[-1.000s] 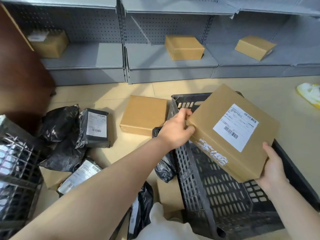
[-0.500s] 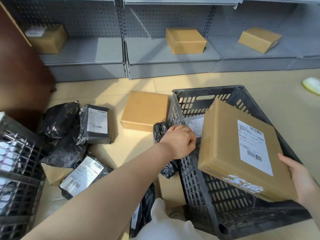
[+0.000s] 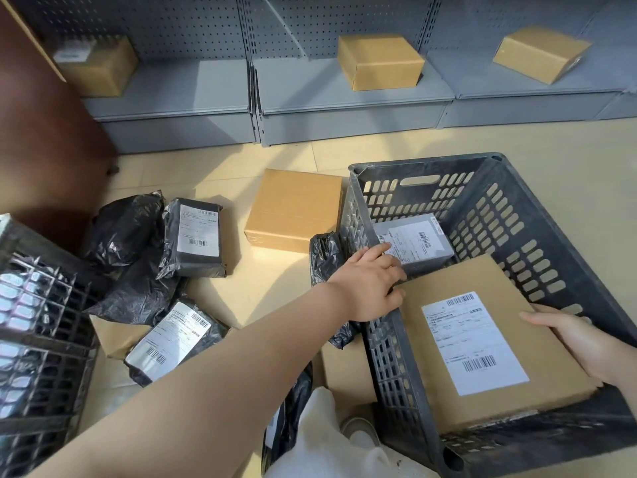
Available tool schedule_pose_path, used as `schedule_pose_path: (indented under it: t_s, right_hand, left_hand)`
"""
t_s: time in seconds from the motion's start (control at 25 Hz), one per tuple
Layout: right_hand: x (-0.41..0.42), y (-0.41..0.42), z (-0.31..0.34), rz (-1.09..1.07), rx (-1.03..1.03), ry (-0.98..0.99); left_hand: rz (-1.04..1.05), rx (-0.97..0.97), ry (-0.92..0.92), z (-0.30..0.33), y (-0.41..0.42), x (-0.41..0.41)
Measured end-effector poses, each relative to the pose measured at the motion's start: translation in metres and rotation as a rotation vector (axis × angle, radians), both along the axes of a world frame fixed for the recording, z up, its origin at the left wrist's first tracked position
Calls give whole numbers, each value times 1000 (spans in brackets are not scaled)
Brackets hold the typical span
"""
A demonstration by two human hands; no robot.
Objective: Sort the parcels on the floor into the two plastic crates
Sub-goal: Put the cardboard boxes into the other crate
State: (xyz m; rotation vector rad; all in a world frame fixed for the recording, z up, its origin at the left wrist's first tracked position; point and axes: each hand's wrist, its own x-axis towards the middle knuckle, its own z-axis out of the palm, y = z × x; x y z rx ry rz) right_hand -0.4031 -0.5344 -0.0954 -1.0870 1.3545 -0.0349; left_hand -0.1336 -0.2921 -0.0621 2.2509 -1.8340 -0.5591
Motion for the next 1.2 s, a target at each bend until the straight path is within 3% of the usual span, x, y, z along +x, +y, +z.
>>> schedule_pose_path:
  t_s: [0.04,0.2,0.56,0.96,1.2]
  right_hand:
    - [15,27,7,180,-68,53]
    - [31,20,0,215,-85,96]
    - [30,15,-46,240,-54,146]
    - [44,24,-97,317,-331,368]
    - [45,26,-96,401,-333,385]
  left_hand:
    - [3,-1,5,-2,0,-1]
    - [20,-34,-46,-9,0,-9]
    - [45,-174,95,-20,1,-10]
    - [46,-210,105,-24,1,-8]
    - [44,-193,89,-22,2,-9]
